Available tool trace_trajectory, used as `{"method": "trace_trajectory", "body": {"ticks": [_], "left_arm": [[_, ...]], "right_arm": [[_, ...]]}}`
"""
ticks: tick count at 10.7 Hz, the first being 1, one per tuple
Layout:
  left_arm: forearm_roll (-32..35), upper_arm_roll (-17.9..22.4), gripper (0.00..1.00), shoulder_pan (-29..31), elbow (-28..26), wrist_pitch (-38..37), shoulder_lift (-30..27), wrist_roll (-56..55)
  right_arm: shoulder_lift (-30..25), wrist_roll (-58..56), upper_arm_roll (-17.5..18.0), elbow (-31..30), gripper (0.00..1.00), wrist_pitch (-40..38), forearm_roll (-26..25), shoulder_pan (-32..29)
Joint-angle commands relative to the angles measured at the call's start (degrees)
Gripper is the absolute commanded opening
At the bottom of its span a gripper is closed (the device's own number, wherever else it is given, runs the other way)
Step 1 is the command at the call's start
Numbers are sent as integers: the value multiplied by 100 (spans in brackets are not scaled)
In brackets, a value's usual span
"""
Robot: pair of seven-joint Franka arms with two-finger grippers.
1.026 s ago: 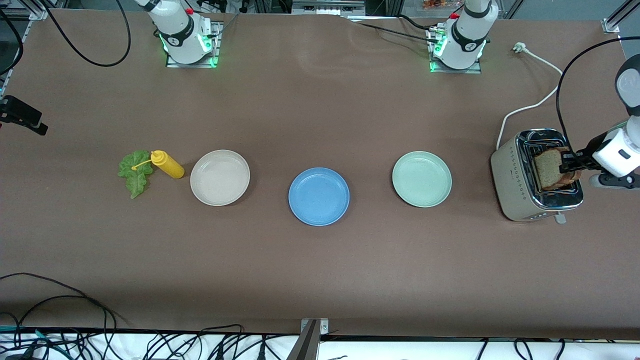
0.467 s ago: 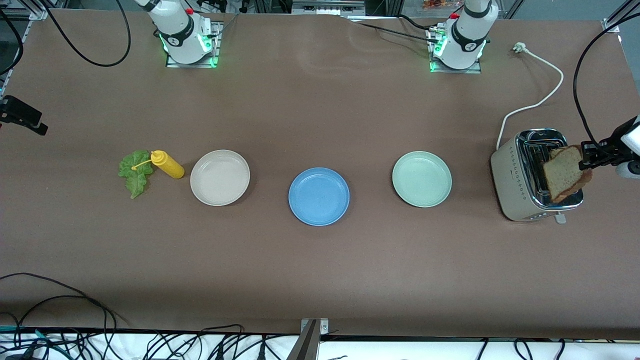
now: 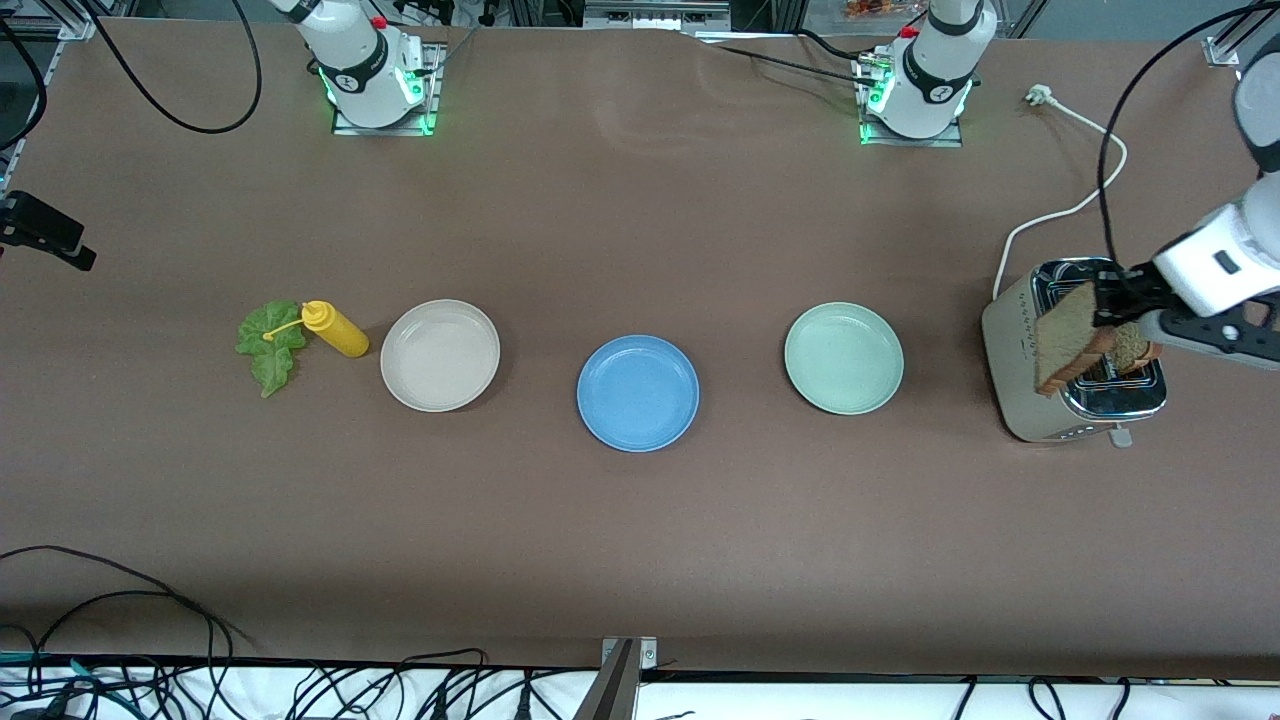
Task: Make sandwich in blue plate with both arms
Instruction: 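Lift the bread slice out of the toaster with the left gripper, then carry the bread slice over the blue plate and lower it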
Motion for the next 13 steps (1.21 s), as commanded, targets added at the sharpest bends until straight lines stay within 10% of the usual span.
{"method": "trace_trajectory", "body": {"ticks": [1, 13], "left_arm": [[12, -650, 0, 7, 70, -225, 21, -367], [-348, -3428, 0, -37, 105, 1354, 1689, -2968]], "right_arm": [[17, 67, 19, 80, 100, -21, -69, -12], [25, 67, 19, 80, 100, -38, -78, -12]]}}
